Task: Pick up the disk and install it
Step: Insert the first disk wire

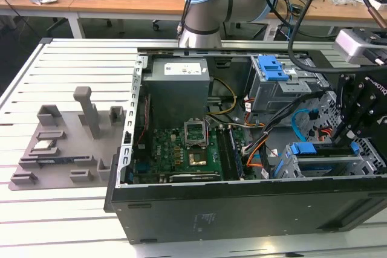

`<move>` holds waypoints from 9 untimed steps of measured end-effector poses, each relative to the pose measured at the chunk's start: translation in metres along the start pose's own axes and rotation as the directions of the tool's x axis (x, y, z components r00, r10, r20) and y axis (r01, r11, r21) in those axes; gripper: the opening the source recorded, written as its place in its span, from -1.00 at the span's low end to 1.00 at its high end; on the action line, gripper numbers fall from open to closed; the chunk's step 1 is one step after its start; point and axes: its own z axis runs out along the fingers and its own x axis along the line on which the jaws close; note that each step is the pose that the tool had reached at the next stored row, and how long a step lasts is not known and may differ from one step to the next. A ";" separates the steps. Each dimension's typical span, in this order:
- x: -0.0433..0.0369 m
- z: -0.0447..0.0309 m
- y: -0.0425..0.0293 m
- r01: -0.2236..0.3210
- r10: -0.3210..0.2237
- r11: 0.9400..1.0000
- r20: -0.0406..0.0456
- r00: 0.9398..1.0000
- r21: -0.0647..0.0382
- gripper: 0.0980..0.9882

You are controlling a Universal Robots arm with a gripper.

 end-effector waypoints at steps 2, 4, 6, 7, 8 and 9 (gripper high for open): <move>0.0000 0.0007 -0.0001 0.000 0.000 1.000 0.000 1.000 0.000 -0.84; -0.0002 0.0018 -0.0001 0.000 0.000 1.000 0.003 1.000 0.000 -0.84; -0.0004 0.0021 -0.0001 0.000 0.000 1.000 0.007 1.000 0.000 -0.84; -0.0004 0.0021 -0.0001 0.001 -0.001 1.000 0.012 1.000 0.000 -0.84; -0.0005 0.0023 -0.0001 0.001 -0.001 1.000 0.014 1.000 0.000 -0.84; -0.0005 0.0021 -0.0001 0.001 -0.001 1.000 0.014 1.000 0.000 -0.84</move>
